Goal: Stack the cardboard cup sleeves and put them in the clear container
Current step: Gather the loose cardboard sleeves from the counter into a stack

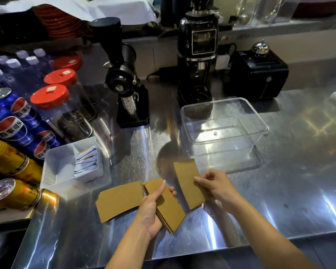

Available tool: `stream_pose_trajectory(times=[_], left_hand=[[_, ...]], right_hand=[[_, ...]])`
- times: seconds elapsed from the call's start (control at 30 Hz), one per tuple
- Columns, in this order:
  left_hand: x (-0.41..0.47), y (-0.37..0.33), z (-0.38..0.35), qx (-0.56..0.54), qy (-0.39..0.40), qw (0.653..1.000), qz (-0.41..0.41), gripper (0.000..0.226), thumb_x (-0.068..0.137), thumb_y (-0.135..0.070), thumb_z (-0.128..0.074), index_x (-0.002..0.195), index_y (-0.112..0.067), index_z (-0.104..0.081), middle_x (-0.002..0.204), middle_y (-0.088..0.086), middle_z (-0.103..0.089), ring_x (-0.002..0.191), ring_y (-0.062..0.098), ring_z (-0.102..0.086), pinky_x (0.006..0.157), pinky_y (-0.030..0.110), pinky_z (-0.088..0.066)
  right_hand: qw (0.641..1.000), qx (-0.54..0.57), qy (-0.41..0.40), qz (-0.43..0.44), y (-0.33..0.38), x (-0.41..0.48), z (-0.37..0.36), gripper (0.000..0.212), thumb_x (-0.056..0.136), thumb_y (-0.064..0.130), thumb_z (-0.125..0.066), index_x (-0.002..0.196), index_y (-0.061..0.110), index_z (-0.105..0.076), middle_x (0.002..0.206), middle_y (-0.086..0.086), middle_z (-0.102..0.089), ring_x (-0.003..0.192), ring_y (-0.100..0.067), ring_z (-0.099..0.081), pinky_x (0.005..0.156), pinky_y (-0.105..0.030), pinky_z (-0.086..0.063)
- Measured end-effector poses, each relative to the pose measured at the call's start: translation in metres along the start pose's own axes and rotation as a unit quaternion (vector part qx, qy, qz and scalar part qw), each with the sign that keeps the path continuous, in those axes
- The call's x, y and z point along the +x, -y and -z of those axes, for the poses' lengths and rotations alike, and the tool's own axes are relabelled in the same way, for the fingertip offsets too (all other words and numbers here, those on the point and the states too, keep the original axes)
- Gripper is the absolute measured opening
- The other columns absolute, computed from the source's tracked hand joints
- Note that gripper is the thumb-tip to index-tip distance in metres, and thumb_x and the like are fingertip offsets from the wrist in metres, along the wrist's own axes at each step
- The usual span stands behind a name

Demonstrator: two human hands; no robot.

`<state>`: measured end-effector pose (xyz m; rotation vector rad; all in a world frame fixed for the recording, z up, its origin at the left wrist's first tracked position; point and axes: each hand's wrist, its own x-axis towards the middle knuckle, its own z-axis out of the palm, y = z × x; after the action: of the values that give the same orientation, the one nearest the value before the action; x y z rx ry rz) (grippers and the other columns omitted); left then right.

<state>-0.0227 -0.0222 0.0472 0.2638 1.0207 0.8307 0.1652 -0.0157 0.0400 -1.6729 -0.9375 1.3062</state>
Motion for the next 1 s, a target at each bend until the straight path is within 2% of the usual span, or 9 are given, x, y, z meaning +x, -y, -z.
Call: stream_pose_trajectory(times=[0.07,0.13,0.3,0.47,0.6,0.73,0.83,0.9,1.0], left_hand=[[-0.001,0.001,-0.001,-0.004,0.015,1.000,0.005,0.046,0.072,-0.027,-0.067,0.105,0.005,-0.063,0.105,0.025,-0.065,0.099,0.039,-0.063,0.097,0.053,-0.046],[-0.001,0.002,-0.003,-0.011,0.018,1.000,0.006,0.054,0.070,-0.027,-0.068,0.114,0.004,-0.061,0.114,0.028,-0.064,0.108,0.041,-0.060,0.098,0.057,-0.044],[0.001,0.004,-0.003,0.016,0.025,1.000,-0.003,0.035,0.067,-0.011,-0.069,0.098,0.003,-0.064,0.087,0.023,-0.070,0.073,0.032,-0.069,0.072,0.046,-0.059],[0.000,0.004,-0.003,0.142,0.010,0.988,-0.063,0.020,0.071,0.002,-0.066,0.091,0.001,-0.068,0.086,0.020,-0.073,0.075,0.029,-0.070,0.065,0.039,-0.059],[0.001,-0.006,-0.003,0.355,0.043,0.929,-0.092,0.041,0.068,-0.004,-0.072,0.106,-0.015,-0.058,0.095,0.014,-0.070,0.084,0.026,-0.068,0.072,0.038,-0.058],[0.004,-0.019,-0.010,0.560,0.086,0.821,-0.069,0.052,0.061,-0.020,-0.070,0.109,-0.026,-0.049,0.101,0.006,-0.065,0.092,0.020,-0.063,0.083,0.039,-0.055],[0.007,-0.019,-0.019,0.621,0.091,0.774,-0.083,0.059,0.060,-0.025,-0.068,0.113,-0.030,-0.044,0.105,0.002,-0.063,0.095,0.017,-0.061,0.088,0.042,-0.052],[0.008,-0.017,-0.024,0.634,0.080,0.762,-0.110,0.050,0.062,-0.029,-0.069,0.104,-0.034,-0.043,0.097,-0.001,-0.063,0.086,0.014,-0.061,0.079,0.037,-0.052],[0.007,-0.020,-0.028,0.654,0.020,0.734,-0.181,0.044,0.064,-0.043,-0.070,0.098,-0.034,-0.043,0.082,-0.007,-0.063,0.075,0.013,-0.062,0.062,0.031,-0.047]], right_hand=[[0.998,0.027,0.052,-0.005,0.006,-0.006,-0.004,0.020,0.077,0.019,-0.072,0.064,0.015,-0.057,0.059,0.002,-0.058,0.052,-0.008,-0.056,0.039,-0.015,-0.042],[0.994,0.044,0.099,-0.004,0.008,-0.011,-0.011,0.019,0.078,0.014,-0.071,0.065,0.013,-0.056,0.053,0.005,-0.057,0.042,0.001,-0.051,0.037,-0.011,-0.037],[0.988,-0.045,0.145,0.030,0.001,-0.015,-0.027,0.019,0.075,0.019,-0.073,0.066,0.018,-0.057,0.057,0.004,-0.055,0.042,0.003,-0.045,0.043,-0.011,-0.034],[0.981,-0.129,0.107,0.098,-0.003,-0.012,-0.023,0.021,0.069,0.023,-0.077,0.071,0.026,-0.056,0.071,0.007,-0.058,0.056,0.006,-0.050,0.050,-0.006,-0.040],[0.961,-0.166,0.116,0.186,0.010,-0.009,-0.009,0.032,0.070,0.021,-0.076,0.088,0.038,-0.055,0.091,0.019,-0.057,0.084,0.007,-0.052,0.069,-0.003,-0.037],[0.937,-0.187,0.175,0.238,0.023,-0.013,-0.004,0.060,0.074,0.018,-0.074,0.123,0.040,-0.045,0.111,0.030,-0.048,0.102,0.024,-0.040,0.083,0.006,-0.030],[0.921,-0.210,0.227,0.239,0.028,-0.013,-0.002,0.044,0.074,0.011,-0.072,0.113,0.025,-0.059,0.098,0.021,-0.059,0.091,0.018,-0.051,0.080,-0.001,-0.039],[0.928,-0.186,0.222,0.235,0.026,-0.014,-0.001,0.033,0.073,0.004,-0.070,0.097,0.025,-0.063,0.084,0.016,-0.061,0.078,0.008,-0.056,0.074,-0.010,-0.044],[0.956,-0.090,0.152,0.233,0.015,-0.010,0.004,0.038,0.069,-0.004,-0.069,0.079,0.031,-0.060,0.072,0.011,-0.060,0.070,-0.001,-0.056,0.069,-0.019,-0.046]])
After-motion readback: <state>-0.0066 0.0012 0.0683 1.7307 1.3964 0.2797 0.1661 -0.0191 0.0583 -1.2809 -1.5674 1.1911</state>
